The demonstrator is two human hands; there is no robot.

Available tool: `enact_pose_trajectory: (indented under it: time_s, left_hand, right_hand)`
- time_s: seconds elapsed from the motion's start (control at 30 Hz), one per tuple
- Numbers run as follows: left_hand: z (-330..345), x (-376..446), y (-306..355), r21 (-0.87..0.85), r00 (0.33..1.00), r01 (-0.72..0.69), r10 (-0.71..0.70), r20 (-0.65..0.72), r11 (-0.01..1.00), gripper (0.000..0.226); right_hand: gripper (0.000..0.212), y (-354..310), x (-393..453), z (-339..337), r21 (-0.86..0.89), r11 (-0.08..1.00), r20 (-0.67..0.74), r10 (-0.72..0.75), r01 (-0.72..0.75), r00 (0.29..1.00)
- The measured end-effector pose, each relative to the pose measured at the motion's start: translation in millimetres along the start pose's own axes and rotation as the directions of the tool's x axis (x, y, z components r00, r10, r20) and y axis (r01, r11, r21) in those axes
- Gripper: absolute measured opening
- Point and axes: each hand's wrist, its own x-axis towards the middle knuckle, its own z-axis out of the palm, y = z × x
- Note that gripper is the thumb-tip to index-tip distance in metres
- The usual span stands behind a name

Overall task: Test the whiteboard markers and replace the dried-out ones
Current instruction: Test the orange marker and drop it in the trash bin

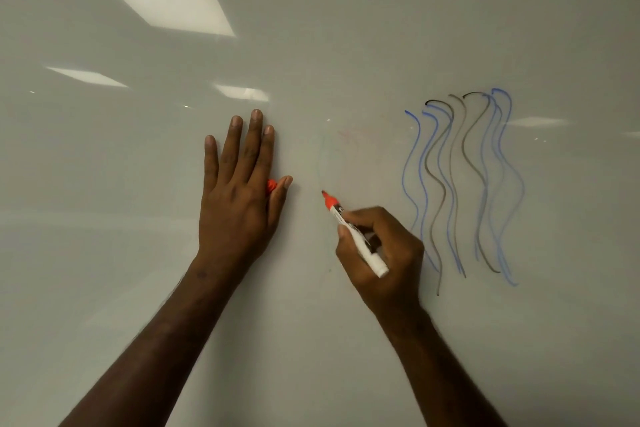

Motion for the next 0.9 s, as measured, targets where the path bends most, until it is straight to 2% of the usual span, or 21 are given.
enact_pose_trajectory:
  time_s: [0.1,0.23,0.43,0.53,0.6,0.67,0.7,0.73,0.77,0.83,0.9]
  left_hand:
    - [0.5,-0.1,0.1,-0.004,1.000,0.003,-0.003,0.002,1.000,0.065]
    - [-0.4,-0.4,1.0,0.000,1.000,-0.001,0.001,0.004,1.000,0.064]
    - [-2.4,-1.3,2.4,-0.055,1.000,0.010,-0.009,0.013,0.998,0.064]
    - [-6.0,-4.2,5.4,-0.216,0.999,0.038,-0.042,-0.014,0.976,0.061]
    - [-12.8,-14.2,15.6,-0.411,0.994,0.085,-0.107,-0.030,0.907,0.061]
    - [-23.2,-32.2,33.7,-0.646,0.976,0.147,-0.216,-0.028,0.749,0.062]
    - [-29.0,-43.1,44.7,-0.763,0.959,0.179,-0.283,-0.006,0.621,0.061]
    - [-35.0,-54.6,55.5,-0.869,0.937,0.213,-0.346,0.052,0.446,0.062]
    - [-40.5,-65.4,65.7,-0.942,0.911,0.243,-0.387,0.141,0.230,0.064]
    - [-48.4,-84.8,82.8,-0.939,0.846,0.296,-0.409,0.343,-0.174,0.068]
    - [-53.6,-101.4,98.1,-0.847,0.774,0.342,-0.389,0.500,-0.407,0.071]
  right_hand:
    - [0.016,5.8,-17.0,-12.0,0.006,0.999,-0.079,0.042,-0.041,0.996]
    - [0.013,5.3,-49.8,-22.4,-0.042,0.999,0.019,-0.006,0.007,1.000]
    - [0.007,-1.5,-67.4,-41.2,0.085,0.982,-0.020,0.169,-0.166,0.985]
    - [0.012,-12.9,-71.6,-49.1,0.220,0.928,-0.023,0.311,-0.299,0.950]
    - [0.011,-19.0,-72.8,-54.8,0.356,0.844,0.002,0.429,-0.402,0.903]
    - [0.009,-22.3,-73.7,-59.5,0.433,0.773,0.038,0.499,-0.465,0.866]
    - [0.010,-23.6,-74.0,-61.2,0.457,0.744,0.058,0.522,-0.488,0.851]
    - [0.014,-24.3,-74.8,-62.6,0.477,0.717,0.077,0.541,-0.508,0.837]
    - [0.017,-25.9,-75.3,-63.9,0.495,0.694,0.092,0.557,-0.523,0.826]
    - [0.019,-29.5,-77.2,-66.4,0.536,0.641,0.118,0.587,-0.549,0.801]
    - [0.014,-33.8,-80.6,-69.6,0.591,0.577,0.158,0.603,-0.564,0.782]
